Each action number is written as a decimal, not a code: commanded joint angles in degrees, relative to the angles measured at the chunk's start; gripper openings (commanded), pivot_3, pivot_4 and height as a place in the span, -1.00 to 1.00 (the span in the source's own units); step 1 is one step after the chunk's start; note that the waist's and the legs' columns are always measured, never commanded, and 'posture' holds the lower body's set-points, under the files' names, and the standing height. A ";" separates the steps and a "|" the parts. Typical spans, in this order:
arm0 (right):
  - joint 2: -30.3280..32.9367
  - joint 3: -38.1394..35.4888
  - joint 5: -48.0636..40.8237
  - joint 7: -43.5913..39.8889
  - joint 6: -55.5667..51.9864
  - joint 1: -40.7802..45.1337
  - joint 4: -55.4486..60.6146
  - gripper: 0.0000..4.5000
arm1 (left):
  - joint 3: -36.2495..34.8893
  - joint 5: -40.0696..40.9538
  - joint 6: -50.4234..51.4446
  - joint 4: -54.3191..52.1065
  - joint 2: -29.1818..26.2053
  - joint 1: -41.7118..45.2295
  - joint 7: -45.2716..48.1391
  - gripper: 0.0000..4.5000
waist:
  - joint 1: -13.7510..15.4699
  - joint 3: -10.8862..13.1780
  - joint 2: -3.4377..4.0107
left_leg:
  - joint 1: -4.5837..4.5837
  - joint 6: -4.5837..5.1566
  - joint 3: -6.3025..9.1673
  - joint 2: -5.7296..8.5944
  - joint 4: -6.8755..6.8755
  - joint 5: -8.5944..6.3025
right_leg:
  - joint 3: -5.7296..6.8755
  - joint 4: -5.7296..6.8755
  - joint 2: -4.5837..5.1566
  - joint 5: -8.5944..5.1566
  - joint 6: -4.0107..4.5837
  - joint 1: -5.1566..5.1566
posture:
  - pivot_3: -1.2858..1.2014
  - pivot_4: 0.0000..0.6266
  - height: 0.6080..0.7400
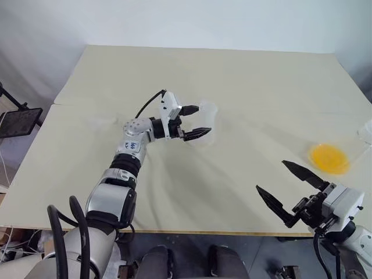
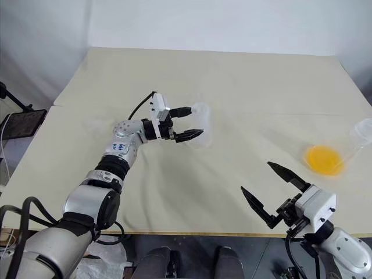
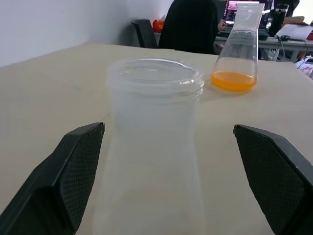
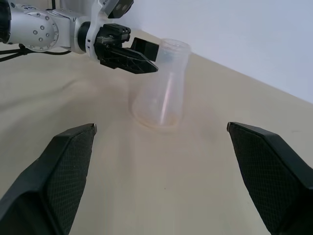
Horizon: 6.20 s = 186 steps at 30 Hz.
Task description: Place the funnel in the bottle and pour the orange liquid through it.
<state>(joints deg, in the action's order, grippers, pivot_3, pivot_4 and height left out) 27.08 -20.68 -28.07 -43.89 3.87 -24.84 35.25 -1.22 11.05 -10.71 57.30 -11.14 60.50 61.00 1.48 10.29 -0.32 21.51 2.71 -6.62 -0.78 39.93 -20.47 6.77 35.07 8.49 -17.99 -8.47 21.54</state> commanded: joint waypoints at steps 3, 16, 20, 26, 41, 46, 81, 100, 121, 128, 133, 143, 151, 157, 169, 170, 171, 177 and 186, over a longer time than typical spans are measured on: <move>-0.91 0.17 0.51 0.95 1.68 -0.65 0.68 1.00 | -0.93 0.62 -0.04 0.38 1.94 3.13 -0.62 1.00 | 0.10 0.00 0.00 | 0.00 0.00 0.01 0.00 0.01 0.00 | 0.00 0.01 0.00 0.00 0.00 0.00 | 0.03 -0.52 1.00; -1.27 0.21 0.75 1.37 2.33 -2.18 1.14 1.00 | -0.84 -0.38 0.14 2.31 4.69 5.55 -2.75 0.29 | 0.01 0.00 0.00 | 0.01 0.00 -0.01 0.00 0.01 0.00 | 0.00 -0.01 0.00 0.00 0.00 0.00 | 0.03 -0.52 1.00; -1.31 -0.82 0.68 1.52 2.80 -2.85 1.11 1.00 | -0.28 -0.67 0.13 2.31 5.23 5.78 -1.88 0.09 | 0.07 0.00 0.00 | 0.02 0.00 -0.01 0.02 0.02 0.00 | -0.01 -0.01 0.00 0.00 0.00 0.00 | 0.03 -0.52 1.00; -1.07 -4.70 -0.39 1.29 3.92 -5.96 1.26 1.00 | -0.11 0.93 0.63 0.88 9.41 6.11 2.69 0.09 | 0.21 0.00 -0.01 | 0.04 0.01 -0.02 0.05 0.02 0.00 | -0.01 -0.05 0.00 0.00 -0.01 0.00 | 0.03 -0.52 1.00; -2.87 -4.41 0.22 1.50 6.28 -8.64 1.58 1.00 | 1.54 -1.77 -2.72 3.69 14.43 6.04 0.79 0.52 | 0.07 0.00 -0.01 | 0.03 0.04 -0.04 -0.03 0.04 0.00 | -0.05 -0.08 0.03 0.00 0.00 0.00 | 0.03 -0.52 1.00; -3.06 -4.14 0.31 1.17 6.57 -8.23 0.97 1.00 | 1.13 -1.34 -2.47 3.00 13.89 6.45 2.39 0.98 | 0.06 0.00 -0.01 | 0.03 0.06 -0.04 -0.03 0.03 0.00 | -0.05 -0.08 0.04 0.00 0.00 0.01 | 0.03 -0.52 1.00; 8.95 9.65 -7.80 -12.33 -4.94 26.14 -12.00 1.00 | -25.22 7.54 0.26 -36.44 -23.15 -37.79 -12.35 0.98 | -1.68 -0.01 0.02 | -0.10 0.04 0.35 -0.25 0.08 -0.01 | 0.07 0.45 0.18 0.00 0.00 -0.01 | 0.03 -0.52 1.00; 8.92 12.03 -7.12 -14.57 -8.25 29.76 -12.73 1.00 | -29.75 13.77 12.53 -52.27 -19.15 -59.03 -27.78 0.98 | -0.18 -0.02 -0.01 | -0.10 -0.01 0.64 0.02 0.05 -0.08 | 0.60 0.48 0.74 0.00 0.02 -0.17 | 0.03 -0.52 1.00; 6.42 11.34 -4.50 -7.20 -7.17 22.69 -6.60 1.00 | -14.45 2.31 8.69 -16.07 -19.25 -22.91 -30.81 0.25 | -0.36 0.00 -0.08 | -0.07 0.03 0.34 -0.02 0.01 -0.05 | 0.76 0.43 0.41 0.00 0.01 -0.06 | 0.03 -0.52 1.00; 6.03 11.28 -3.59 -5.90 -5.87 21.54 -6.22 1.00 | -15.72 4.07 11.14 -20.33 -20.72 -25.26 -29.71 -0.71 | -0.30 0.00 -0.07 | -0.08 0.03 0.34 -0.07 0.03 -0.05 | 0.71 0.44 0.41 0.00 0.01 -0.06 | 0.03 -0.52 1.00; 5.81 11.40 -2.95 -5.26 -5.01 20.64 -6.04 1.00 | -17.69 8.61 15.68 -25.72 -21.07 -26.69 -26.04 -0.98 | -0.17 0.00 -0.08 | -0.08 0.03 0.36 -0.09 0.05 -0.05 | 0.70 0.44 0.41 0.00 0.01 -0.07 | 0.03 -0.52 1.00; 6.55 5.93 -2.74 -3.24 -3.42 15.64 -4.46 1.00 | -8.51 11.21 16.83 -35.39 -24.87 -16.13 -2.79 -0.98 | 0.42 0.02 -0.11 | 0.00 0.03 0.45 -0.05 0.11 -0.05 | 0.73 0.43 0.41 0.00 0.01 -0.10 | 0.03 -0.52 1.00; 4.38 -1.10 -2.50 -0.38 -2.24 6.82 -1.41 1.00 | 4.32 4.15 2.28 -23.17 -18.64 7.59 15.05 -0.98 | 0.09 0.03 -0.12 | 0.12 -0.06 0.22 0.04 0.05 -0.03 | 0.78 0.04 0.09 0.00 0.01 -0.10 | 0.03 -0.52 1.00; 3.79 -4.45 -3.77 0.11 -2.53 0.37 2.08 1.00 | 11.19 -3.42 -19.12 -6.29 -9.98 20.10 23.99 -0.98 | -0.34 0.02 -0.11 | 0.11 -0.06 -0.30 0.02 -0.07 -0.02 | 0.62 -0.20 0.05 -0.01 0.01 -0.05 | 0.03 -0.52 1.00; -0.26 -1.45 -0.77 4.33 -1.80 -2.04 5.52 1.00 | 13.77 -11.52 -30.76 3.49 -4.91 25.50 19.25 -0.98 | 0.25 0.06 -0.15 | 0.17 0.06 -0.06 -0.01 0.04 -0.04 | 0.46 -0.20 0.08 0.01 -0.01 0.05 | 0.03 -0.52 1.00; -0.50 -1.22 -0.52 4.50 -1.71 -2.08 5.61 1.00 | 13.78 -12.07 -30.84 4.01 -4.47 25.90 18.22 -0.98 | 0.24 0.06 -0.15 | 0.18 0.06 -0.05 0.00 0.06 -0.04 | 0.46 -0.20 0.08 0.01 -0.02 0.05 | 0.03 -0.52 1.00; -0.73 -0.98 -0.23 4.61 -1.58 -2.09 5.67 1.00 | 13.78 -12.48 -31.02 4.46 -3.95 26.26 17.47 -0.98 | 0.22 0.06 -0.16 | 0.19 0.07 -0.05 0.00 0.06 -0.04 | 0.46 -0.21 0.08 0.01 -0.02 0.05 | 0.03 -0.52 1.00; -1.80 0.15 0.83 5.61 -0.89 -1.82 5.61 1.00 | 15.65 -17.27 -33.44 6.79 -2.28 27.26 13.46 -0.98 | 0.05 0.06 -0.15 | 0.19 0.08 -0.05 -0.01 0.04 -0.05 | 0.47 -0.21 0.07 0.01 -0.02 0.05 | 0.03 -0.52 1.00; -2.60 1.03 1.92 6.65 -0.12 -1.75 5.70 1.00 | 16.70 -18.49 -35.36 7.70 0.47 27.78 14.39 -0.98 | 0.09 0.06 -0.15 | 0.19 0.08 -0.05 -0.01 0.05 -0.05 | 0.47 -0.20 0.07 0.01 -0.02 0.07 | 0.03 -0.52 1.00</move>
<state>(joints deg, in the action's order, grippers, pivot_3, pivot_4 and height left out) 24.84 -18.93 -25.85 -37.93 2.41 -26.20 38.78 16.21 -8.82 -45.62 66.02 -11.56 86.04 74.55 1.57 10.35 -0.47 21.70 2.79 -6.67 -0.80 39.98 -20.52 7.25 34.87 8.56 -17.98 -8.48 21.61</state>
